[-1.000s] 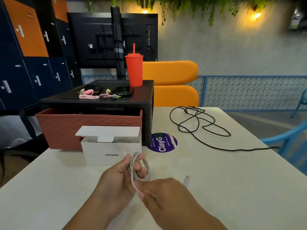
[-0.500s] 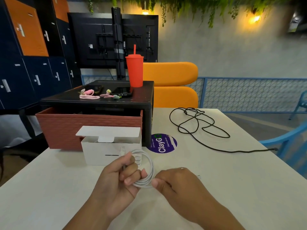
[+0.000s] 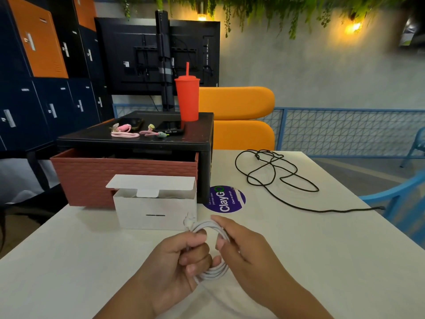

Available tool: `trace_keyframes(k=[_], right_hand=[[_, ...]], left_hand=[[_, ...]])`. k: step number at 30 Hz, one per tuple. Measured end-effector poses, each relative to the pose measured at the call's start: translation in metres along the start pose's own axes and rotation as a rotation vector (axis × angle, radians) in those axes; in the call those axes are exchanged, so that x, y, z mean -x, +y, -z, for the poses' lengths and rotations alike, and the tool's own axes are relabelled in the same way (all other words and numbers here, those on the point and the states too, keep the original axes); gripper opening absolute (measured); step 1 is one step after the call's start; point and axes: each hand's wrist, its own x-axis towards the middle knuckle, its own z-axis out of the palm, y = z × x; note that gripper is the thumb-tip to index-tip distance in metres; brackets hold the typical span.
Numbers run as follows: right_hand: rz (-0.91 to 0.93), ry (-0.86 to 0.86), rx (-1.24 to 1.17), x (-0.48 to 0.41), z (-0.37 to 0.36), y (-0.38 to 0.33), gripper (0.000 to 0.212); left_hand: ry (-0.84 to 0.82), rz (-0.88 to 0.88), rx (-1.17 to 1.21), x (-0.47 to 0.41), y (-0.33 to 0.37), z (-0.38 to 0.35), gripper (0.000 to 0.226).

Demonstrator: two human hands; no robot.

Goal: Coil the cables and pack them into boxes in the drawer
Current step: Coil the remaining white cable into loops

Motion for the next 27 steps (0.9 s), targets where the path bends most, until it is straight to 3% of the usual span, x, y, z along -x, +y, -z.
trace_keyframes(k=[2, 7, 12, 14, 22, 27], right_hand=[[0.0, -0.002, 0.063, -0.001, -0.003, 0.003, 0.042], [0.162, -0.134, 0.398, 0.001, -0.004, 0.008, 0.077], [0.213, -0.066, 0.533, -0.003, -0.001, 0.008, 0.048], [0.176, -0.101, 0.538, -0.004, 0.0, 0.006, 0.044], [0.108, -0.017, 0.475, -0.006, 0.0, 0.008, 0.061], [0.064, 0.007, 0.336, -0.006, 0.0, 0.005, 0.04]], left_hand=[[-0.012, 0.032, -0.074, 0.001, -0.001, -0.001, 0.022], [-0.016, 0.094, -0.283, 0.006, -0.004, -0.007, 0.023], [0.005, 0.104, -0.369, 0.012, 0.004, -0.013, 0.011], [0.036, 0.113, -0.421, 0.012, 0.003, -0.012, 0.018], [0.168, 0.009, -0.666, 0.001, -0.004, -0.012, 0.023], [0.128, -0.175, -1.107, 0.0, -0.001, 0.0, 0.019]])
